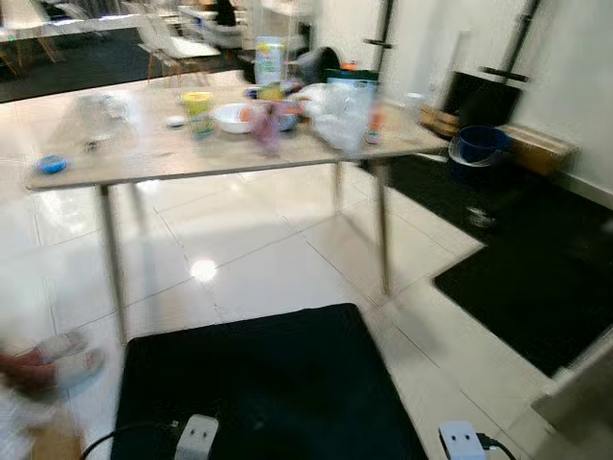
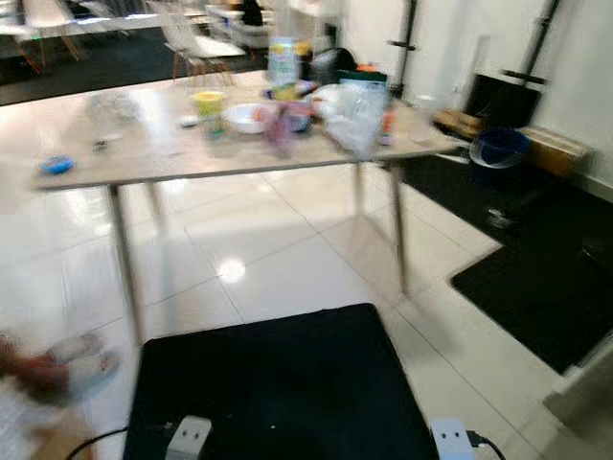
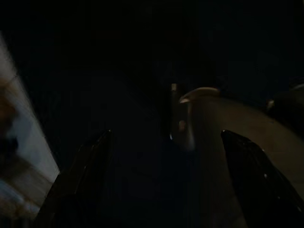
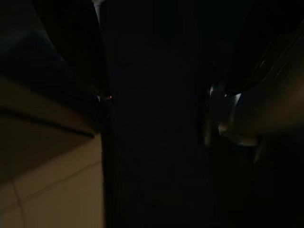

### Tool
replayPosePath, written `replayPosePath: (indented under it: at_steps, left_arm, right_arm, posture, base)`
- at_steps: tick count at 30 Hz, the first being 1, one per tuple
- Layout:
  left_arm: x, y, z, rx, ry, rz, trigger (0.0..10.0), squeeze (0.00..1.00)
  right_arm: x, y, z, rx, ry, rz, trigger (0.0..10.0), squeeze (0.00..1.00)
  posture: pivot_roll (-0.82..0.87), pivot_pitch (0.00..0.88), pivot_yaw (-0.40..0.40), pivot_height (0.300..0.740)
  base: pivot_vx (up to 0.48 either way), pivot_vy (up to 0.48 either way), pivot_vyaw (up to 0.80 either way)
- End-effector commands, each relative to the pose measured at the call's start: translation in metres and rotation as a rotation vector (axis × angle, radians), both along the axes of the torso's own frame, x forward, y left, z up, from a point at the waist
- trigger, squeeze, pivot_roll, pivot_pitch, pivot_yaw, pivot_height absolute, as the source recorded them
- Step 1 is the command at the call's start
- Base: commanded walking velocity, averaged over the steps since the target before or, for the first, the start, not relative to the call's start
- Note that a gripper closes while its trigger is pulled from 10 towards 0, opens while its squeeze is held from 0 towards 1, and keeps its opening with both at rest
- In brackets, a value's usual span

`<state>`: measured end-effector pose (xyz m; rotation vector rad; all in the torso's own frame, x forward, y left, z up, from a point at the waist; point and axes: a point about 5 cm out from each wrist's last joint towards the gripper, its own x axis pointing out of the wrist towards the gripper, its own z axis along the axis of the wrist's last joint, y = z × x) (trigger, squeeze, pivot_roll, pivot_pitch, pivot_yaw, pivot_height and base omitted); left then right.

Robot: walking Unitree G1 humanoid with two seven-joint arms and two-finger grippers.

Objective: Restocking fridge

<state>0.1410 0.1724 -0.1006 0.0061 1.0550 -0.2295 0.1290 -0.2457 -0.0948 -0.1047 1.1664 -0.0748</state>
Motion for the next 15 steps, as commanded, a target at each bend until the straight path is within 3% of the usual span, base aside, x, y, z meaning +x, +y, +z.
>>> replayPosePath:
  at_steps: [1, 15]
  left_arm:
    - [-0.0042, -0.0014, -0.0019, 0.003, 0.026, -0.015, 10.0, 0.0]
    - [-0.0046, -0.0018, -0.0022, 0.0, 0.029, -0.01, 10.0, 0.0]
  right_arm:
    - [0.0057, 0.0002, 0.0019, 0.001, -0.02, -0.003, 10.0, 0.0]
    - [0.0035, 0.0001, 0.0012, 0.0, -0.017, -0.007, 10.0, 0.0]
  posture:
    - [0.08, 0.0, -0.02, 0.74]
    - [0.08, 0.0, -0.018, 0.74]
  base:
    - [0.0, 0.0, 0.79]
    - [0.0, 0.0, 0.8]
